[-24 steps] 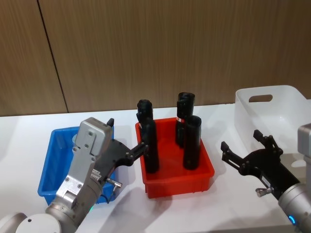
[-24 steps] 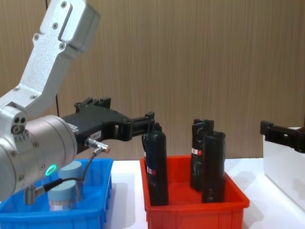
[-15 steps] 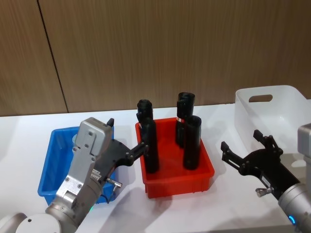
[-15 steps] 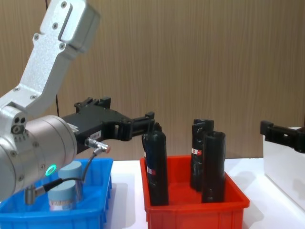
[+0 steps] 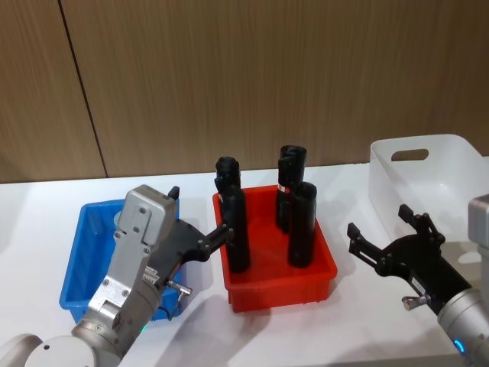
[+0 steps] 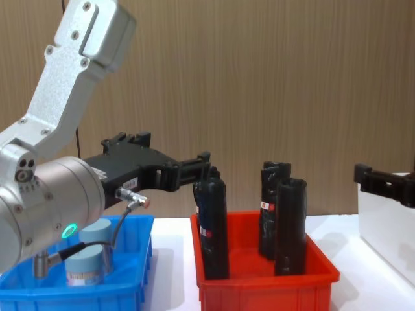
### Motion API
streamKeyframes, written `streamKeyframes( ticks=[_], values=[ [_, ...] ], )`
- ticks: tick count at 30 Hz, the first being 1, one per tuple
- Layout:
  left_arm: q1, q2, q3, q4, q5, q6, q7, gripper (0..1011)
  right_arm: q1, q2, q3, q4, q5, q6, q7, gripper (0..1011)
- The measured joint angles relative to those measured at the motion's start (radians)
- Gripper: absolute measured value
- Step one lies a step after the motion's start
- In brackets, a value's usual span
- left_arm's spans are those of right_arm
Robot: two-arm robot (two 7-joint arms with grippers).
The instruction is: Pick the cotton swabs from the blue box and place them into the white box.
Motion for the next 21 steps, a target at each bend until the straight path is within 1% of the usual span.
streamKeyframes(
  ticks=[21],
  values=[
    [0.0,0.0,0.0,0.0,0.0,0.0,0.0,1004,0.0,0.0,0.0,0.0,0.0,0.0,0.0,1002]
  ],
)
